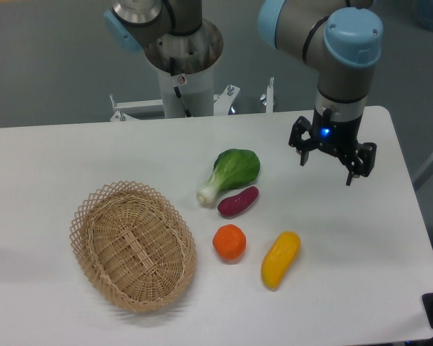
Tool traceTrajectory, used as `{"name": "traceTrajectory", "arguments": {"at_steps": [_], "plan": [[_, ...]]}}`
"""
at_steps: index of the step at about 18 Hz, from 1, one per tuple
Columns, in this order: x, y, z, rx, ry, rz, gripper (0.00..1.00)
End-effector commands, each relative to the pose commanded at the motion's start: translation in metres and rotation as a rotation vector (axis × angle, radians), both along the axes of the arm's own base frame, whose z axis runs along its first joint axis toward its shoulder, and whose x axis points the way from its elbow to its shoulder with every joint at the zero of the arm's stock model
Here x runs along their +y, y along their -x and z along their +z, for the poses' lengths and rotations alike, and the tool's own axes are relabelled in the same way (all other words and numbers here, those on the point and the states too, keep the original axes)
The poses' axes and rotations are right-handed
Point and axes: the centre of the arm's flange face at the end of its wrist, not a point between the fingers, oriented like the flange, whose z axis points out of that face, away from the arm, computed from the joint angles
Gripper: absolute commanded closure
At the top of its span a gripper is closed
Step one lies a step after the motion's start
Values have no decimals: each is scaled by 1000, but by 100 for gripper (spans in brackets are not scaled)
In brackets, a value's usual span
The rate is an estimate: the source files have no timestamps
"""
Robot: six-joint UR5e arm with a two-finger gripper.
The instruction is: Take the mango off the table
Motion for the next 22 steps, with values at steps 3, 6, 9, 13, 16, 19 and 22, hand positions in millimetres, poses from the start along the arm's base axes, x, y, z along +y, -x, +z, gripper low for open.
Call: {"name": "traceTrajectory", "arguments": {"at_steps": [3,6,9,13,16,19,22], "plan": [[4,4,-4,-4,5,-1,0],[5,5,-2,-5,-6,-3,0],[4,6,-1,-3,-9,-2,0],[8,9,-8,-9,-8,-4,0],[13,20,-19,11,-22,-6,0],[18,27,-35,6,-22,-7,0],[25,37,-57,11,-36,8,0]]}}
